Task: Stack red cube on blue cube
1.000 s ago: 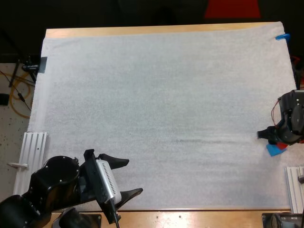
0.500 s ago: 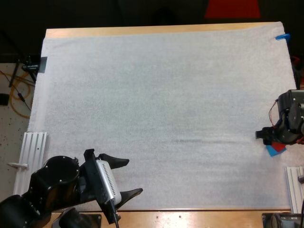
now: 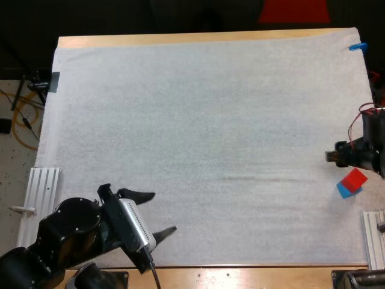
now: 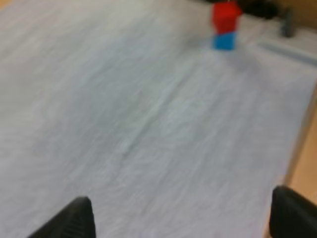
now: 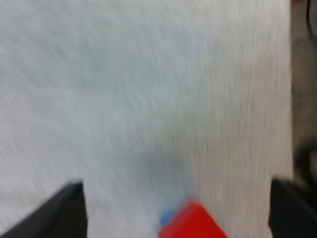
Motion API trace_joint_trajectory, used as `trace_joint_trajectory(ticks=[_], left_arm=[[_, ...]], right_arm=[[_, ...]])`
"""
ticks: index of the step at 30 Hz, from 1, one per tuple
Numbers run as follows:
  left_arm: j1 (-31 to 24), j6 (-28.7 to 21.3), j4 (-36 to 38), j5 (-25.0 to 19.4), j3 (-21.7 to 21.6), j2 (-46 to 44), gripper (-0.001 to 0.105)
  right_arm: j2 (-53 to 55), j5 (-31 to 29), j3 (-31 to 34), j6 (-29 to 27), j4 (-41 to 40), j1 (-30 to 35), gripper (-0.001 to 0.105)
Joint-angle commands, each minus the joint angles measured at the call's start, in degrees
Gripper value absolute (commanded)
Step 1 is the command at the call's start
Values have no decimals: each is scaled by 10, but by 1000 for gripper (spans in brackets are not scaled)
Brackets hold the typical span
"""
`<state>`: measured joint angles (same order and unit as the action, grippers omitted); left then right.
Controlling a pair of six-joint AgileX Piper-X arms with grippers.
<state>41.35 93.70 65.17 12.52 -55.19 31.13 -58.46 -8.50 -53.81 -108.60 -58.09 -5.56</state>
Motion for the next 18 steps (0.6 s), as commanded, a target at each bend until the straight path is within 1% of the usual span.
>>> trace_joint_trajectory(ticks=[1,2,4,6,7,8,9,11,12,14,15,17,18], left_arm=[[-1,-1,-17,-63,-3,0,69],[-7,-1,-28,-90,-3,0,69],[-28,-1,-50,-113,-3,0,69],[-61,-1,-74,-120,-3,0,69],[-87,-1,-86,-120,-3,0,69],[-123,-5,-98,-120,-3,0,69],[-142,-8,-101,-119,-3,0,69],[-223,-28,-112,-115,-3,0,69],[-236,-29,-113,-112,-3,0,69],[-314,-31,-113,-87,-3,0,69],[-329,-29,-113,-82,-3,-3,69],[-371,-6,-115,-67,-3,-13,69],[-379,-4,-115,-65,-3,-16,69]], right_arm=[[38,1,-4,-5,9,-12,71],[60,1,-4,-4,14,-22,71],[86,1,-4,6,19,-30,71],[109,3,-4,13,22,-31,71],[122,8,-4,18,26,-31,71],[132,10,-4,19,27,-30,71],[138,10,-4,19,28,-30,71],[160,10,-4,19,29,-30,71],[163,10,-4,19,29,-30,71],[187,10,-4,21,29,-30,71],[195,10,-4,21,29,-30,71],[225,5,-4,34,29,-30,71],[234,4,-4,36,29,-30,71]])
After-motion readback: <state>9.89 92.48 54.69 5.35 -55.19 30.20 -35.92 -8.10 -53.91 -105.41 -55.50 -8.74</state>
